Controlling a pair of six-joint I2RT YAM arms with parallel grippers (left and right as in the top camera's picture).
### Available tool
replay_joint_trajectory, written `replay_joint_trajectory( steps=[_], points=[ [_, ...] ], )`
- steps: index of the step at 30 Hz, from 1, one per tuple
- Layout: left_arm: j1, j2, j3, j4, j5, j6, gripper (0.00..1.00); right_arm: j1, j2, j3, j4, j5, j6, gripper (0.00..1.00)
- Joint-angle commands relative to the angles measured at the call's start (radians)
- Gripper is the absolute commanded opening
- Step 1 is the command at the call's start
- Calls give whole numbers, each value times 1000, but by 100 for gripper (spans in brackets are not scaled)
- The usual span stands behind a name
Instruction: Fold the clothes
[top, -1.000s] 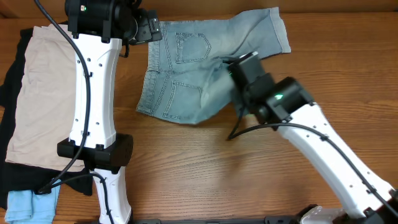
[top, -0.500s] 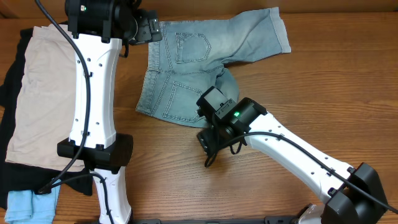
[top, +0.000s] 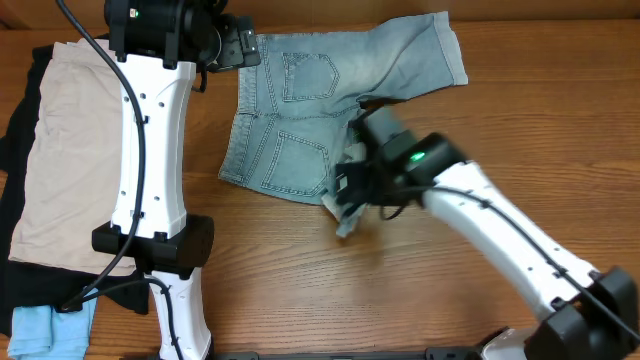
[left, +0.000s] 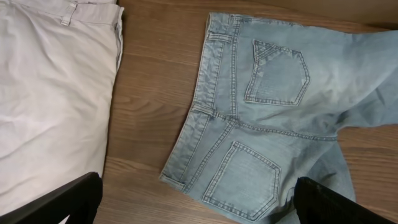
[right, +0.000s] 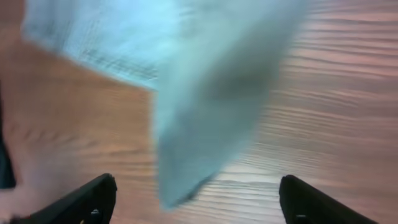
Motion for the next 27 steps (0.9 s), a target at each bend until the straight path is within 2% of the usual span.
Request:
replay_joint_trajectory(
  steps=[1,4,7,9,13,21,27],
  points=[
    [10,11,3,5,8,19,100,-110,-37,5,-48,31,71,90],
    [10,11,3,8,8,19,100,-169,-37,-72,-44,63,70,90],
    [10,11,3,8,8,19,100,-187,-37,-174,31,36,14,90],
    [10,11,3,10,8,19,100,-180,-37,-246,117,-8,-53,86],
    [10,11,3,16,8,19,100,-145,-23,-339,238,-21,-92,79],
    [10,11,3,17,8,19,100,-73,32,-312,335,-28,-178,74],
    [10,11,3,16,8,19,100,-29,79,-259,414,-27,-139,70]
  ],
)
